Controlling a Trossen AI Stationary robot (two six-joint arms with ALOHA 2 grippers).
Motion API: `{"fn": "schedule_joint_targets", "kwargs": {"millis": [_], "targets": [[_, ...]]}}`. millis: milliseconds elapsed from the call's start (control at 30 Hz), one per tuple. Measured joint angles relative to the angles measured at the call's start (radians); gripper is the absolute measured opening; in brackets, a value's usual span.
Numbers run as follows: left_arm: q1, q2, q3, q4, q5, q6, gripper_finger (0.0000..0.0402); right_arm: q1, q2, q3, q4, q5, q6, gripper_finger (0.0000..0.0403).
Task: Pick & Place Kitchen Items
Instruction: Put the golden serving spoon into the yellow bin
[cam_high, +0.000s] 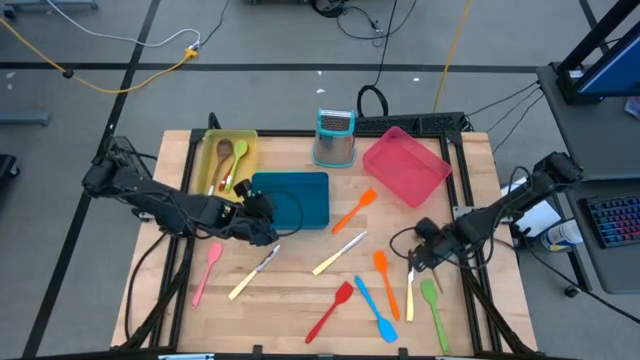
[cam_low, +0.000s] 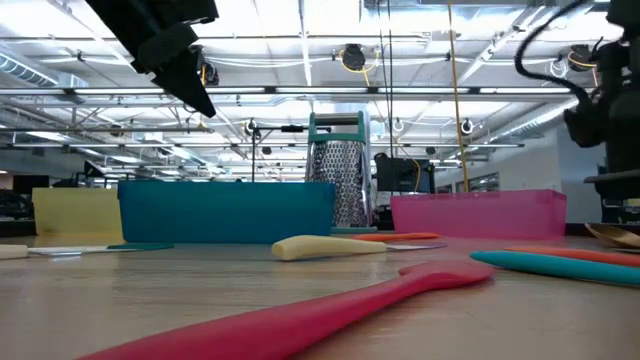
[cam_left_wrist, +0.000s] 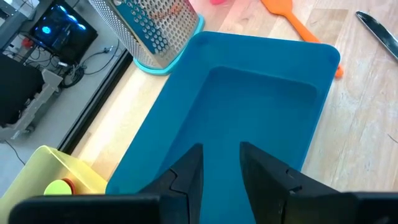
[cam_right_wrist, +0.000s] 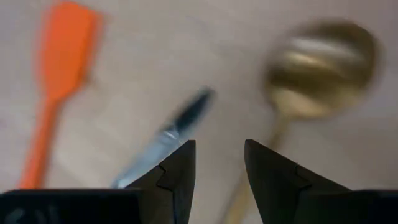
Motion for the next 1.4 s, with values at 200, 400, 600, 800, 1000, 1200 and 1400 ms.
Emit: {"fn": "schedule_joint_targets", "kwargs": {"millis": [200,400,600,800,1000,1200,1400], "targets": [[0.0,0.0,0.0,0.0,0.0,-0.004,0.0108,0.0,0.005,0.0,-0.117,-0.018,0.078,0.013],[0.0,0.0,0.0,0.0,0.0,-0.023,0.0108,-0.001,0.03,-0.042,-0.026,-0.02,0.094,0.013],[0.0,0.0,0.0,0.0,0.0,-0.025,0.0108,-0.001,0.046,-0.107,0.052,-0.018,0.044,0.013],[0.0,-0.001,0.0,0.013,0.0,-0.026,0.0108,-0.001,0.046,-0.135,0.008,-0.001,0.095,0.013],[0.0,-0.001,0.0,0.035,0.001,-0.004,0.0108,0.0,0.046,-0.187,0.055,0.039,0.071,0.0119],[0.0,-0.001,0.0,0.037,0.001,0.0,0.0108,-0.001,0.046,-0.188,0.059,0.051,0.046,0.0027],[0.0,-0.001,0.0,0.038,0.001,0.0,0.0108,-0.002,0.023,-0.147,0.069,0.051,0.01,0.0016]]}}
